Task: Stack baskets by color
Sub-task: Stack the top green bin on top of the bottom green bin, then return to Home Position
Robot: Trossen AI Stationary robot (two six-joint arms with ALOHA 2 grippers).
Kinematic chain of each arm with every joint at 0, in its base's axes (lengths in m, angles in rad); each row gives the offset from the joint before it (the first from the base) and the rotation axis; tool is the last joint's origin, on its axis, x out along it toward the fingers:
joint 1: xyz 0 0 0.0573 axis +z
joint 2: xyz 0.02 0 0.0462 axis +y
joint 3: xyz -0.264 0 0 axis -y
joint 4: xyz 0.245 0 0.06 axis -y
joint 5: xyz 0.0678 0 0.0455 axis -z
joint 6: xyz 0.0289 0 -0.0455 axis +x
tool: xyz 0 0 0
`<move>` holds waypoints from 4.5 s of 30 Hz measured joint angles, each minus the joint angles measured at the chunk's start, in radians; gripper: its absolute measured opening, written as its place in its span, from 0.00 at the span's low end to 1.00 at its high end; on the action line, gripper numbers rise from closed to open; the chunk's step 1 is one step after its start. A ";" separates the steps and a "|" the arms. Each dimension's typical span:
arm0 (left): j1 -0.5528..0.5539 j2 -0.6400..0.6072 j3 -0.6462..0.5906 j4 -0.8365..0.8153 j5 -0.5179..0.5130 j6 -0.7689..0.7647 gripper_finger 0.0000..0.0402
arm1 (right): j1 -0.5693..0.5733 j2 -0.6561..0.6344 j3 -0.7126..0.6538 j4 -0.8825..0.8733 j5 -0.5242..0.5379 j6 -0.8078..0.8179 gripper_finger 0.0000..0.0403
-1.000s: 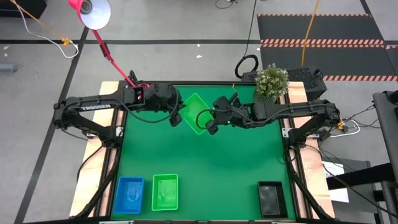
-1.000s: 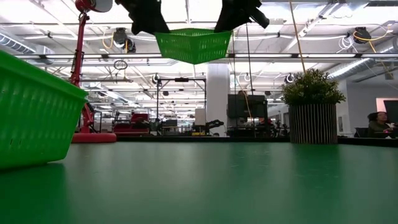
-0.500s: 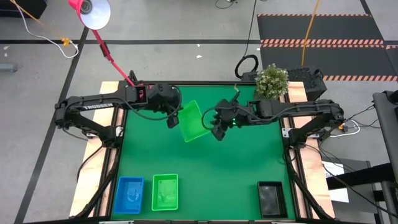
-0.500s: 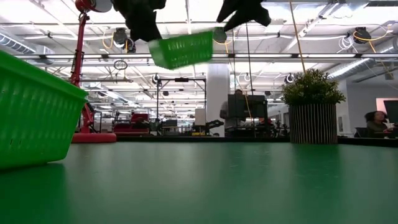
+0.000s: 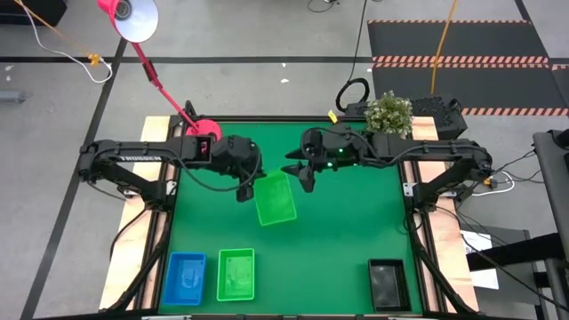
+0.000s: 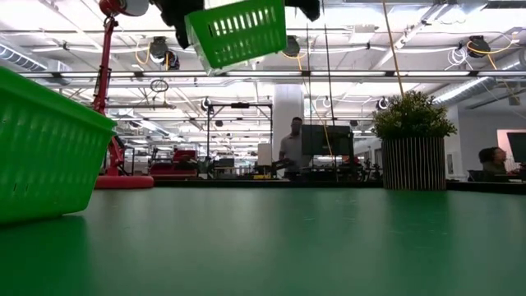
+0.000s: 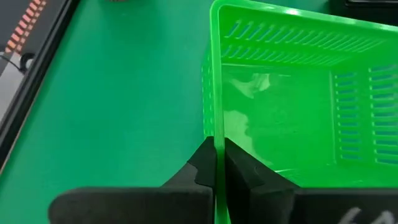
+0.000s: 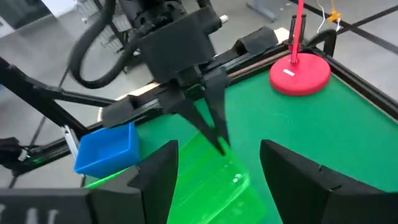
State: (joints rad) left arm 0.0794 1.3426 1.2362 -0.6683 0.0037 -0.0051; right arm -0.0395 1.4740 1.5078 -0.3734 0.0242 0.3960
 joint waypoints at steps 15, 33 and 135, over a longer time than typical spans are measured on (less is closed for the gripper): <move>-0.049 0.067 0.002 0.002 0.021 -0.042 0.02 | 0.013 0.099 -0.001 -0.050 -0.050 -0.040 0.47; -0.118 0.070 0.002 -0.101 0.118 -0.146 0.02 | 0.013 0.096 -0.002 -0.029 -0.073 -0.076 0.35; -0.571 0.056 -0.003 -0.193 0.040 -0.703 0.33 | 0.198 -0.404 0.000 -0.390 -0.092 -0.102 0.35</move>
State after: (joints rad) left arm -0.4920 1.3991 1.2331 -0.8609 0.0433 -0.7081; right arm 0.1582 1.0695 1.5078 -0.7631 -0.0674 0.2936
